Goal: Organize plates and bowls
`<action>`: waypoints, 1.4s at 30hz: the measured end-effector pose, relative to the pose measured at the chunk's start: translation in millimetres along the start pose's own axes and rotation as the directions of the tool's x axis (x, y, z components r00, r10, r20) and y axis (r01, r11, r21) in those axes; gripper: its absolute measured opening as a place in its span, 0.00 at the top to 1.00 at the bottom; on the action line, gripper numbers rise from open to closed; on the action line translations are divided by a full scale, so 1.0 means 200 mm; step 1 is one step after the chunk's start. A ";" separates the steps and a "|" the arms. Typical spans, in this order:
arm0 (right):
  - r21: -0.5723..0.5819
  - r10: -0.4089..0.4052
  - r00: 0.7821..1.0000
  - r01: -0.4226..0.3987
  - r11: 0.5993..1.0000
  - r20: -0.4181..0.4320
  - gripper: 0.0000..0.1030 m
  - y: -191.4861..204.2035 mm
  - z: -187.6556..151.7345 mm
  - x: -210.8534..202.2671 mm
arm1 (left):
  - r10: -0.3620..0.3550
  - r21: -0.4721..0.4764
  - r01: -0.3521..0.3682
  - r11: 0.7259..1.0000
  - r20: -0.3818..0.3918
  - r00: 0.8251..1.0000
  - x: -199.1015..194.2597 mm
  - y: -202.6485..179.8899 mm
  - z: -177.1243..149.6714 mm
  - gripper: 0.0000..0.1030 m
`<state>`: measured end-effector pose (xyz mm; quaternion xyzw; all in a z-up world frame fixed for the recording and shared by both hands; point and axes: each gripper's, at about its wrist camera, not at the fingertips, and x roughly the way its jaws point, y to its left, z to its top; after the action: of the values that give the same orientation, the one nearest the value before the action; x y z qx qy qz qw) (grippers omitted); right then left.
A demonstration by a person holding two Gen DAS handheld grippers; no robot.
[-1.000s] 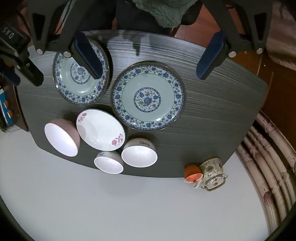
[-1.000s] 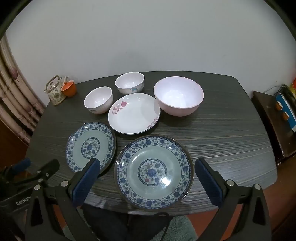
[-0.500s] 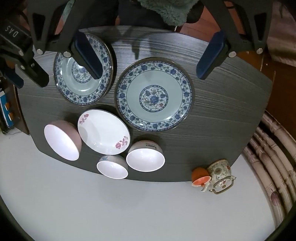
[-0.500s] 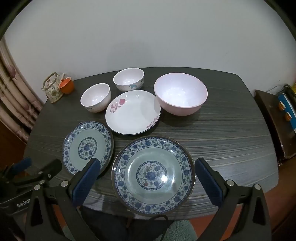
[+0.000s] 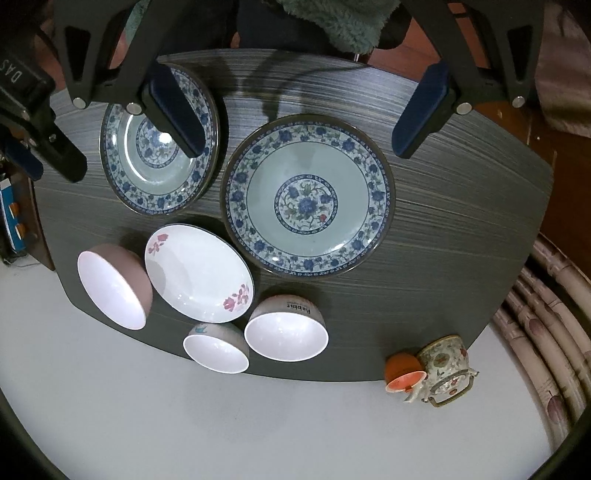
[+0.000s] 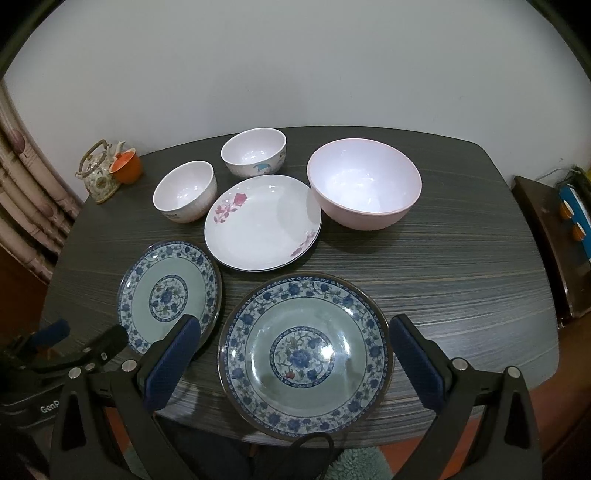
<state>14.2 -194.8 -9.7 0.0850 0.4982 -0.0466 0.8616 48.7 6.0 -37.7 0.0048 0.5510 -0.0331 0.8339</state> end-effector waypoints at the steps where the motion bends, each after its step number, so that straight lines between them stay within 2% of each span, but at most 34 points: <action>1: -0.003 0.003 1.000 -0.003 1.000 -0.002 0.02 0.01 0.00 0.00 | -0.004 -0.002 0.004 1.000 -0.001 1.000 0.00 0.00 0.00 0.00; 4: -0.011 0.006 1.000 -0.006 1.000 -0.005 0.02 0.02 0.00 0.01 | 0.010 0.001 -0.010 1.000 0.008 1.000 0.00 0.00 0.01 0.00; 11: -0.016 0.010 1.000 -0.010 1.000 -0.007 0.02 0.03 0.00 0.02 | -0.017 0.030 0.016 0.999 0.020 1.000 0.00 -0.01 0.02 0.00; 42: -0.028 0.009 1.000 -0.009 1.000 -0.029 0.02 0.05 0.01 0.05 | 0.004 -0.010 -0.004 1.000 -0.017 1.000 0.07 0.01 0.01 0.00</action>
<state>22.4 -186.1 -15.4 0.0759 0.5106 -0.0345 0.8557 56.8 7.9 -49.5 0.0019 0.5581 -0.0285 0.8293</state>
